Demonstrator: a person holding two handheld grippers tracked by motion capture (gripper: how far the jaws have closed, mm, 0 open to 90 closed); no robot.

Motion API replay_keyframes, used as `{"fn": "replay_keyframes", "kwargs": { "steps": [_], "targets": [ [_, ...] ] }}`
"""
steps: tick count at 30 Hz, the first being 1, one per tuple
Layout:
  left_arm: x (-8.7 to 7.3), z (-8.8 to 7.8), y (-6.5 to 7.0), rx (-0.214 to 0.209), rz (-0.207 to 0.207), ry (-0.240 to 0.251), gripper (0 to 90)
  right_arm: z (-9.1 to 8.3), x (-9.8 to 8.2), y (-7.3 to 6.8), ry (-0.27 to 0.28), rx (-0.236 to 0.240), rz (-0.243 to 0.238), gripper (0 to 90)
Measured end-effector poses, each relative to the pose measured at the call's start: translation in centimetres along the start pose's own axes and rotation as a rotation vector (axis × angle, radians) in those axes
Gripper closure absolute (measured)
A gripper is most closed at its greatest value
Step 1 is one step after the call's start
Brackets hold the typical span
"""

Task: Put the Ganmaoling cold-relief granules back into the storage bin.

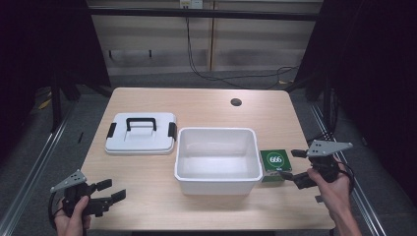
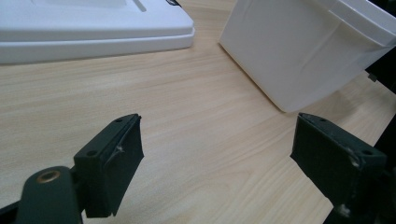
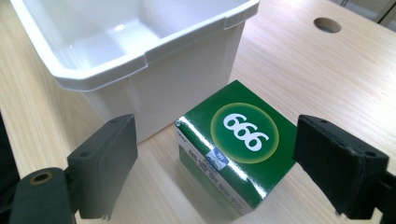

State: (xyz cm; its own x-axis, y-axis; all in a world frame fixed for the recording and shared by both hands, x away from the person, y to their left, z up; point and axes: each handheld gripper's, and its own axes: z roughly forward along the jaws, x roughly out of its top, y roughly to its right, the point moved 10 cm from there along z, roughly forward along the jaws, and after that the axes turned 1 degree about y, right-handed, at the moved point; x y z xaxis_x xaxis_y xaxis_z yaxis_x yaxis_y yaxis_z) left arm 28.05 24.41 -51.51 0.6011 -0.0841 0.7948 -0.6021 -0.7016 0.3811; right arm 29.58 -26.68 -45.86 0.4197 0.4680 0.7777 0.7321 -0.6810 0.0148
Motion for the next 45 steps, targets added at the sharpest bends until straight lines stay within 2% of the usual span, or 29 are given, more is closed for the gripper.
{"fn": "replay_keyframes", "kwargs": {
  "steps": [2, 6, 7, 10, 12, 13, 14, 15, 17, 18, 22, 24, 29, 31, 35, 36, 37, 38, 39, 40, 44, 45],
  "targets": [
    [0.0, 0.0, 0.0, 0.001, -0.001, -0.002, 16.2, 0.0, 0.5, 0.4, -0.014, 0.016, -0.019, 13.3],
    [-0.1, 0.1, 0.0, 0.003, -0.003, -0.002, 16.2, -0.1, 1.4, 0.6, -0.014, 0.064, -0.015, 13.2],
    [-0.1, 0.1, 0.0, 0.003, -0.003, -0.002, 16.2, -0.1, 1.4, 0.6, -0.014, 0.064, -0.015, 13.2],
    [0.0, 0.1, 0.0, 0.002, 0.001, -0.001, 16.2, -0.3, 1.9, 0.5, -0.071, 0.098, -0.061, 13.2],
    [0.0, 0.1, 0.0, 0.003, -0.002, 0.000, 16.2, -0.2, 1.8, 0.7, -0.125, 0.102, -0.089, 13.2],
    [0.0, 0.1, 0.0, 0.003, -0.002, 0.000, 16.2, -0.2, 1.8, 0.7, -0.125, 0.102, -0.089, 13.2],
    [0.0, 0.1, 0.0, 0.001, 0.000, -0.002, 16.2, 0.0, 1.8, 0.8, -0.149, 0.101, -0.103, 13.1],
    [0.0, 0.1, 0.0, 0.003, -0.002, -0.002, 16.2, 0.2, 1.7, 0.8, -0.180, 0.110, -0.106, 12.5],
    [0.0, 0.1, 0.0, 0.002, -0.001, -0.003, 16.2, 0.8, 1.5, 0.4, -0.229, 0.159, -0.119, 12.3],
    [0.0, 0.0, 0.0, 0.002, 0.001, -0.002, 16.2, 1.2, 1.4, 0.4, -0.278, 0.158, -0.152, 12.3],
    [-0.1, 0.1, 0.0, -0.001, -0.002, -0.004, 16.2, 1.8, 1.5, 0.5, -0.317, 0.170, -0.181, 12.6],
    [0.0, 0.0, 0.0, -0.002, 0.000, -0.003, 16.2, 2.1, 1.6, 1.0, -0.358, 0.156, -0.203, 12.5],
    [0.0, 0.0, 0.0, 0.000, -0.001, -0.003, 16.2, 2.4, 2.0, 1.4, -0.367, 0.165, -0.228, 11.9],
    [0.0, 0.1, 0.0, 0.000, -0.005, -0.002, 16.2, 2.7, 2.0, 1.5, -0.407, 0.178, -0.265, 10.8],
    [0.0, 0.1, 0.0, -0.002, -0.002, -0.003, 16.2, 3.1, 2.1, 1.4, -0.428, 0.194, -0.298, 10.1],
    [0.0, 0.1, 0.0, -0.002, -0.002, -0.003, 16.2, 3.3, 2.1, 1.4, -0.430, 0.202, -0.313, 10.0],
    [0.0, 0.1, 0.0, -0.002, -0.001, -0.004, 16.2, 3.6, 2.0, 1.5, -0.455, 0.210, -0.338, 9.8],
    [0.0, 0.1, 0.0, -0.003, -0.001, -0.004, 16.2, 3.6, 2.0, 1.5, -0.455, 0.210, -0.338, 9.8],
    [0.0, 0.1, 0.0, -0.003, -0.001, -0.003, 16.2, 3.7, 1.9, 1.5, -0.478, 0.212, -0.339, 9.4],
    [0.0, 0.1, 0.0, -0.003, -0.001, -0.003, 16.2, 4.1, 1.7, 1.6, -0.498, 0.215, -0.375, 8.8],
    [-0.1, 0.1, 0.0, -0.002, -0.006, -0.003, 16.2, 4.5, 1.7, 1.8, -0.519, 0.207, -0.379, 8.8],
    [0.0, 0.1, 0.0, -0.004, -0.003, -0.002, 16.2, 4.8, 1.6, 2.1, -0.522, 0.218, -0.401, 8.7]
  ]
}}
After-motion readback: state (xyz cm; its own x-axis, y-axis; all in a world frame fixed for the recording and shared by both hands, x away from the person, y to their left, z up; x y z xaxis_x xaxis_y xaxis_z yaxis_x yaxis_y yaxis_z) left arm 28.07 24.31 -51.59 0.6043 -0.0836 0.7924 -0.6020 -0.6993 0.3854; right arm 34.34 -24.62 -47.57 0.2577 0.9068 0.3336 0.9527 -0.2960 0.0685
